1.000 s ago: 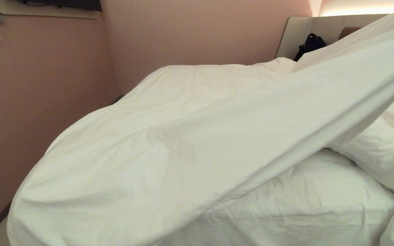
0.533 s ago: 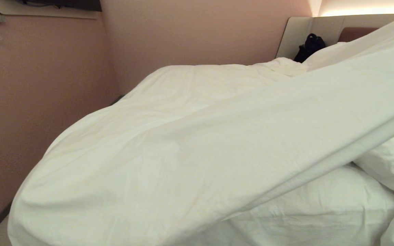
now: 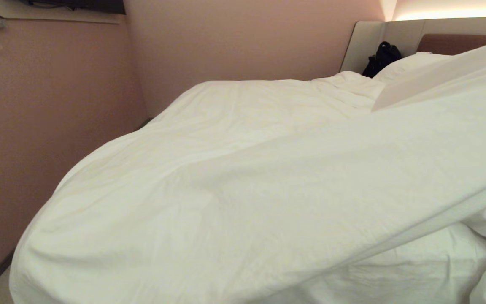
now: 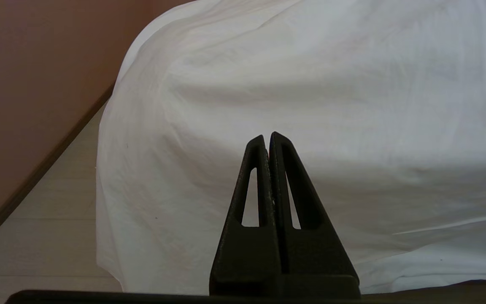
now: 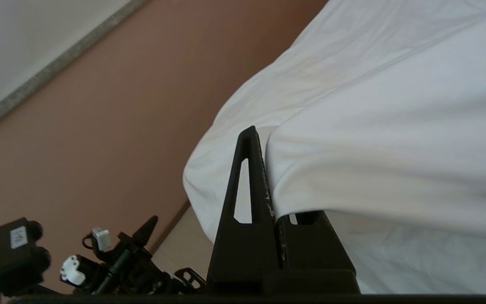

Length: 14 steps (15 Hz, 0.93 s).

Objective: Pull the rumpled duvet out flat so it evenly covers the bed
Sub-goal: Flatten the corners of the folded blanket

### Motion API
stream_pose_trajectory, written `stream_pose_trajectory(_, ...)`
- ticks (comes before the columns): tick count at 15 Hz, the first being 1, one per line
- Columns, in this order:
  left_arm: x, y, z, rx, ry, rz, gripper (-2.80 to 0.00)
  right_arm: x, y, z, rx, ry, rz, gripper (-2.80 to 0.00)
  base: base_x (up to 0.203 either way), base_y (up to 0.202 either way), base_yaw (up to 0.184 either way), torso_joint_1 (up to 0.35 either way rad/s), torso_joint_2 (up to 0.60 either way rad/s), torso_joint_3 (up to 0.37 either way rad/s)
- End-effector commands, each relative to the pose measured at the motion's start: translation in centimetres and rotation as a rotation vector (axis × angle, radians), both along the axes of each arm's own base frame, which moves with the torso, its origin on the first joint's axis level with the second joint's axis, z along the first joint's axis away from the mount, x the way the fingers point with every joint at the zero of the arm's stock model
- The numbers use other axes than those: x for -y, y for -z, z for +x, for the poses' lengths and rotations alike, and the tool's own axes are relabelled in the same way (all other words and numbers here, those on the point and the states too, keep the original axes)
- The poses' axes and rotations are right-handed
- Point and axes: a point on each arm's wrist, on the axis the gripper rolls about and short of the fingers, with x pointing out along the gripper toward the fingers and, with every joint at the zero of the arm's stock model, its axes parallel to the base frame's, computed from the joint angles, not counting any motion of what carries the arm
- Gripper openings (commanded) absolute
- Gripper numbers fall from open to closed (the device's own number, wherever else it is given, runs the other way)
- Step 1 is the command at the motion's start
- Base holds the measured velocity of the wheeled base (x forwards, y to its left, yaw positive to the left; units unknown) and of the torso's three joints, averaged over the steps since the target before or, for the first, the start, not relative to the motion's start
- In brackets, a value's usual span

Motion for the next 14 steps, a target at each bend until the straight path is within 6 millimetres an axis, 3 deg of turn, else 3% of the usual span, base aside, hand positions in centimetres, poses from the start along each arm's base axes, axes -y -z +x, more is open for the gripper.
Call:
stream_pose_trajectory(1,0.0,-0.01,0.0,0.001,0.0,0.0,-2.8,-0.09,0.23,0.34,-0.009,0.0,-0.025,-2.8,0.0,0.0,0.0,0.0,0.0,0.0)
stream_pose_trajectory(3,0.0,-0.01,0.0,0.001,0.0,0.0,-2.8,-0.1,0.3,0.39,-0.009,0.001,-0.031,-2.8,0.0,0.0,0.0,0.0,0.0,0.0)
stream_pose_trajectory(4,0.0,-0.01,0.0,0.001,0.0,0.0,-2.8,-0.14,0.33,0.56,-0.01,0.002,-0.035,-0.62,0.0,0.0,0.0,0.0,0.0,0.0)
stream_pose_trajectory(5,0.0,-0.01,0.0,0.001,0.0,0.0,-2.8,-0.19,0.39,0.73,-0.017,0.001,-0.041,0.0,0.0,0.0,0.0,0.0,0.0,0.0)
stream_pose_trajectory(14,0.0,-0.01,0.0,0.001,0.0,0.0,-2.8,-0.1,1.12,0.54,-0.124,0.007,-0.188,0.0,0.0,0.0,0.0,0.0,0.0,0.0)
